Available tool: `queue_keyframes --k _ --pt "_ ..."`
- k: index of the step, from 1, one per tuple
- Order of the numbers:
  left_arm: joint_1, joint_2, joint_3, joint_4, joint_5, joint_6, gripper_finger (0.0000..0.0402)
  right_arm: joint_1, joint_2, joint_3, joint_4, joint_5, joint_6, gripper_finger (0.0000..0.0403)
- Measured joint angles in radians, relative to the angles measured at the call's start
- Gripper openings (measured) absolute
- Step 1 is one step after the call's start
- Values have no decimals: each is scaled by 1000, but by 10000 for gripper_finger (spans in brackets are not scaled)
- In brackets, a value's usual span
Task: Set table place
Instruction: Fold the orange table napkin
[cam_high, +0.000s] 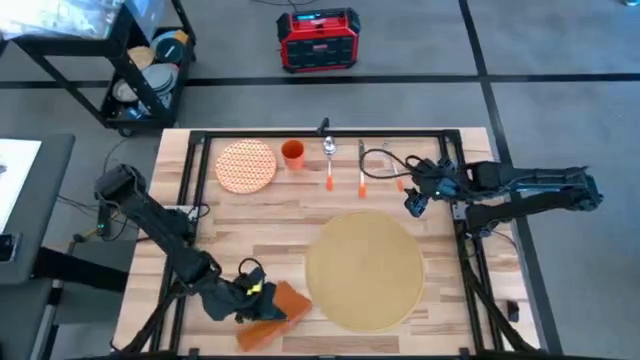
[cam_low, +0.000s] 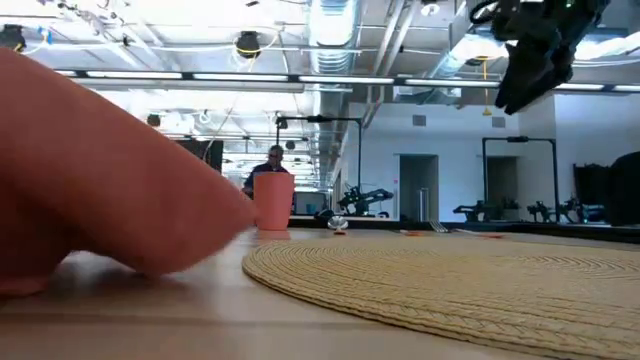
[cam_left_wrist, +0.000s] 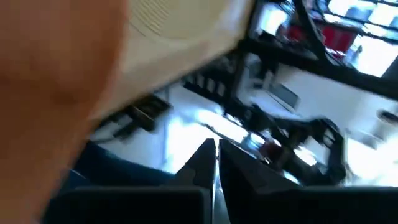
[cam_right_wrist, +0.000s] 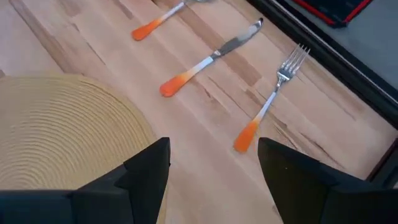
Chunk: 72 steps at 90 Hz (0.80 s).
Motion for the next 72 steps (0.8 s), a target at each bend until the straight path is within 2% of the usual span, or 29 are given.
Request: queue_keyframes --k 13,29,43,47,54,66,72 --pt "24 -47 0 -125 4 31 0 0 38 0 0 -5 -31 233" --pt "42 -102 25 -182 18 102 0 0 57 0 10 -17 -38 233" --pt "77 -103 94 -405 147 169 0 14 80 0 126 -182 -96 233" --pt "87 -102 99 -440 156 179 0 33 98 0 161 -227 -107 233" --pt "102 -102 103 -434 180 206 0 73 131 0 215 -267 -109 233" --pt "123 -81 104 -366 300 315 0 175 221 0 309 -294 -56 233" --pt "124 -67 104 -351 308 377 0 225 273 0 364 -296 -14 230"
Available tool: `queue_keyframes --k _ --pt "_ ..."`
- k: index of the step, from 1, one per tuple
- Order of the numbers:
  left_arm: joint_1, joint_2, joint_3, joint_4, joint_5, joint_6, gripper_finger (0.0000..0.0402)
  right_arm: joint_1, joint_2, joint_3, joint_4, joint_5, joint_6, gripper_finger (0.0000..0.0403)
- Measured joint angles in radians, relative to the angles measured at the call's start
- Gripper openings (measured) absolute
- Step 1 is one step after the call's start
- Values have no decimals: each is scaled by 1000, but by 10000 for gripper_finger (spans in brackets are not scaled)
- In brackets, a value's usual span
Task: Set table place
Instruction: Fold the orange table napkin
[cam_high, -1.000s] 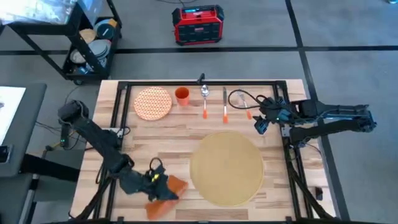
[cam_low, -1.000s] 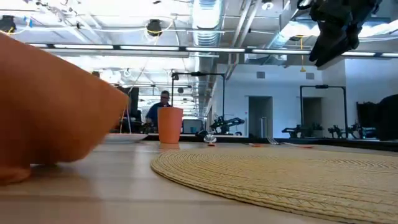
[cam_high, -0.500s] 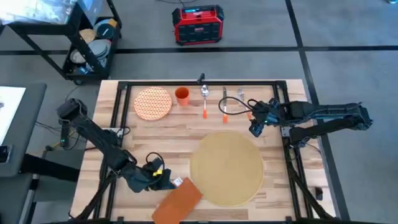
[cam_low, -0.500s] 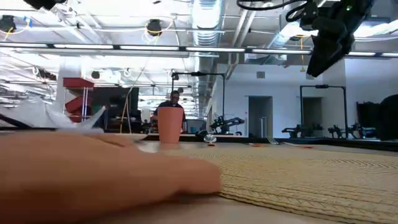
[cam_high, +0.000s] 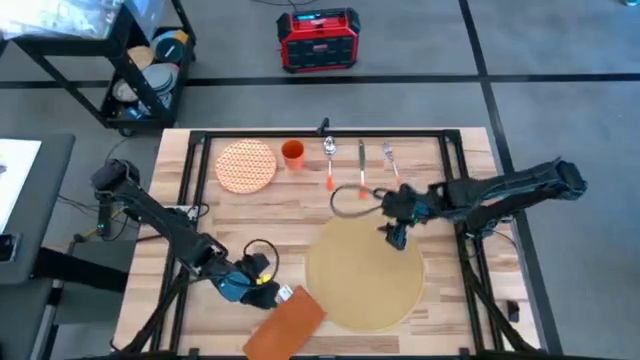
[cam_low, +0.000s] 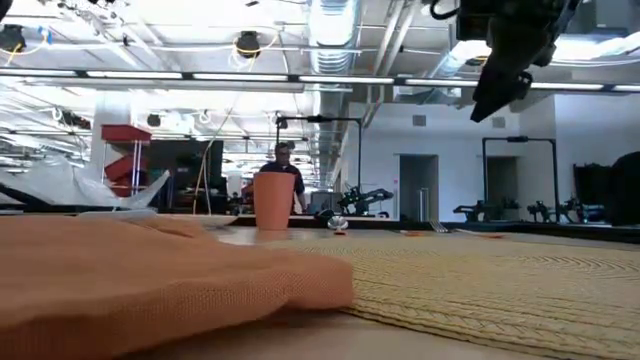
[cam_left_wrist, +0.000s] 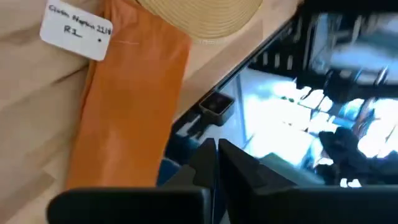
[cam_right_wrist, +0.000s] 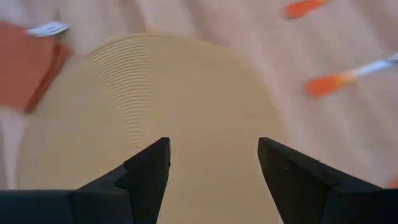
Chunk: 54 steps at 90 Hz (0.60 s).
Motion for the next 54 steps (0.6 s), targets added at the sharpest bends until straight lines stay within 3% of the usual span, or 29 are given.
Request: queue_keyframes --k 25,38,54 --pt "39 108 0 50 50 367 0 147 161 0 79 -1 225 208" --pt "79 153 0 45 135 596 0 202 176 0 74 -1 286 197" --pt "118 160 0 48 190 756 0 241 167 0 69 0 360 175"
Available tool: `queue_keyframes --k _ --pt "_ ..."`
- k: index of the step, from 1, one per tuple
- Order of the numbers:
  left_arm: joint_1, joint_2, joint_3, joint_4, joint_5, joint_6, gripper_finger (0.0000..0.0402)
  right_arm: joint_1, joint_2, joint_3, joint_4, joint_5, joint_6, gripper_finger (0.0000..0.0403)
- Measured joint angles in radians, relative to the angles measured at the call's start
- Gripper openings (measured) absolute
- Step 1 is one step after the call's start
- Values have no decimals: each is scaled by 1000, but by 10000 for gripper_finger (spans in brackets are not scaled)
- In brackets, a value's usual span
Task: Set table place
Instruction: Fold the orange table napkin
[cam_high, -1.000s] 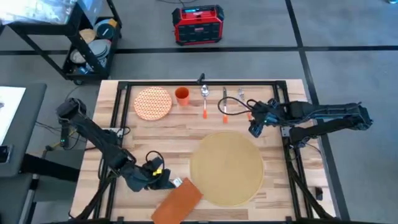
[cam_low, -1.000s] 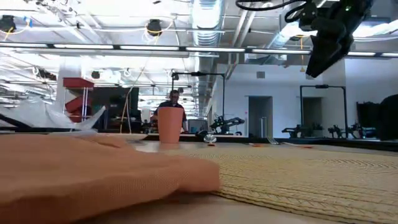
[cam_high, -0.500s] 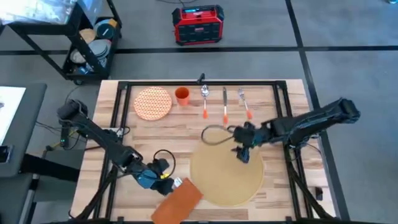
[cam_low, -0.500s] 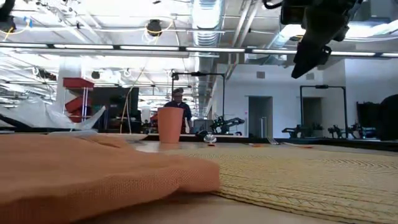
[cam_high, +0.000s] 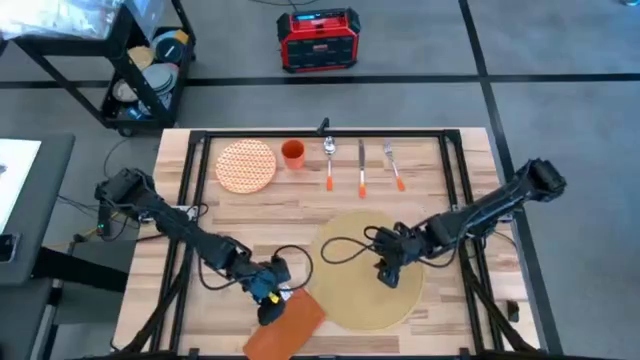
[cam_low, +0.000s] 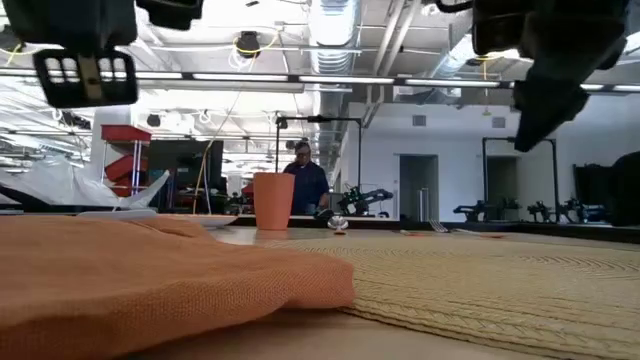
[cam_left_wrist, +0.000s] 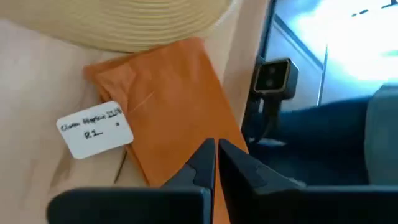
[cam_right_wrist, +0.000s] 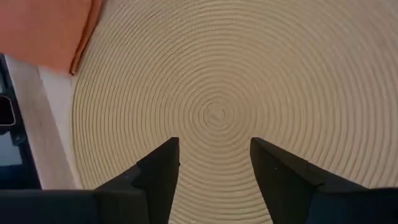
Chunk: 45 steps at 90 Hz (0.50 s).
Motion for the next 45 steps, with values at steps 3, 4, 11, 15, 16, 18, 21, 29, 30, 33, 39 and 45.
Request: queue_keyframes --k 3,4,11,15,16,18,21,29,30,33,39,45 --pt "7 7 0 3 5 15 0 2 -2 0 4 0 13 170" --pt "10 10 0 5 5 20 0 4 -2 1 4 1 18 168" --pt "26 31 0 21 8 66 0 13 -1 0 0 2 35 155" --pt "36 54 2 49 13 85 0 15 -1 0 0 4 47 146" --pt "38 61 3 52 15 89 0 15 -1 0 1 5 49 144" --pt "38 74 7 53 18 97 0 15 -1 0 3 6 51 140" --pt "39 98 13 52 29 107 0 15 0 0 4 6 53 133" --pt "42 174 52 46 65 150 0 19 2 0 5 9 65 116" --pt "42 183 58 44 68 152 0 19 2 0 5 10 67 114" --pt "42 208 78 33 72 156 0 19 2 0 5 11 70 109" --pt "41 242 123 -2 76 162 0 20 2 0 5 11 70 101" --pt "41 268 165 -55 71 174 0 20 2 0 6 11 70 96"
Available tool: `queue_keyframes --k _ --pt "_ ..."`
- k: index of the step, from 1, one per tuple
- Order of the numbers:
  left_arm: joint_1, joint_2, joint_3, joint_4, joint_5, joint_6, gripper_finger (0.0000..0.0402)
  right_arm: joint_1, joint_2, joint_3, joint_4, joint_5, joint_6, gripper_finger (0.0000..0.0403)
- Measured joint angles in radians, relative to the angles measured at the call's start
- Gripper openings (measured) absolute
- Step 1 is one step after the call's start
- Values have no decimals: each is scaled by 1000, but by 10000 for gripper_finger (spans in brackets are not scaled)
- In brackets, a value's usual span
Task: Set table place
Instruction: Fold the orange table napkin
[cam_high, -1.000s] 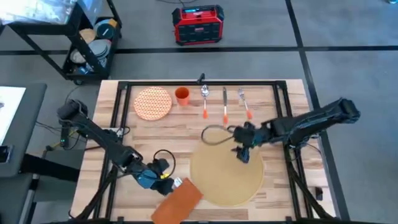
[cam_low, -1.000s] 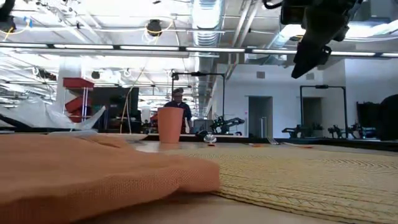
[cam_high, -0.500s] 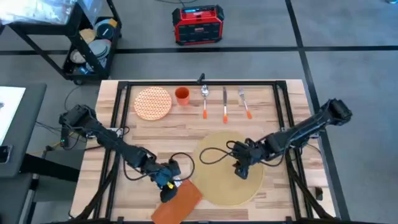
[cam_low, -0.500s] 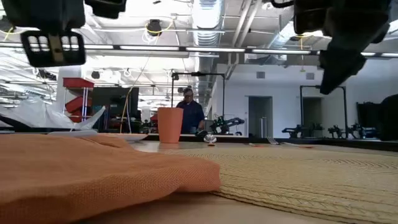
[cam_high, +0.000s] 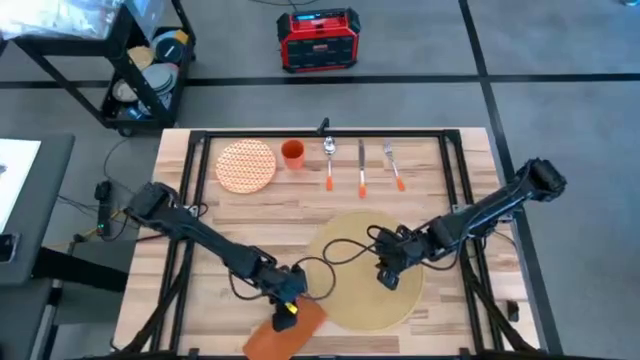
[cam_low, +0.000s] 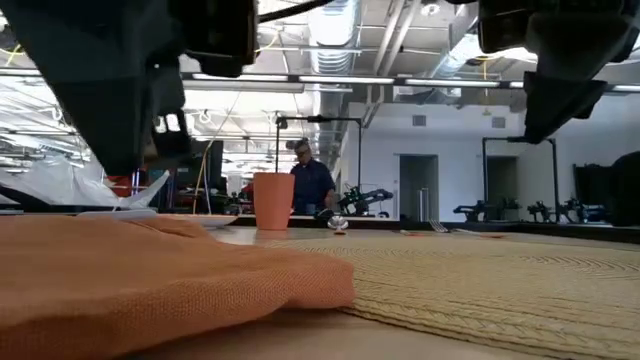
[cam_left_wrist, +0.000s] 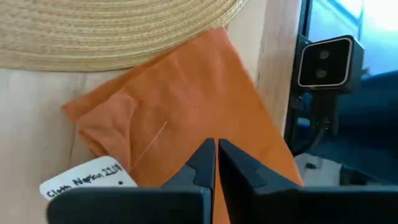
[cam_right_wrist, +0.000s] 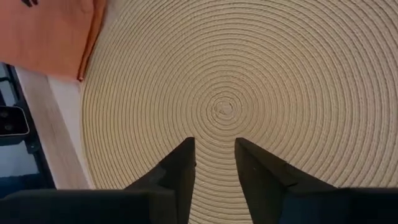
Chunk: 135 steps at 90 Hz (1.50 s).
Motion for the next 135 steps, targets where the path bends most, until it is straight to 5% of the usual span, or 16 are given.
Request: queue_keyframes --k 33,48,95,116,135 --pt "21 111 32 -126 32 35 0 0 0 0 -5 0 -1 92" --pt "72 97 -1 -382 -46 -34 0 0 0 0 -8 0 -4 92" --pt "263 80 -17 -626 -274 -103 0 -3 0 0 -8 12 -12 92" --pt "337 -17 -33 -748 -356 -178 0 -3 0 0 -4 28 -9 92" --pt "343 -168 -27 -693 -353 -320 0 -3 0 0 0 51 -9 92"
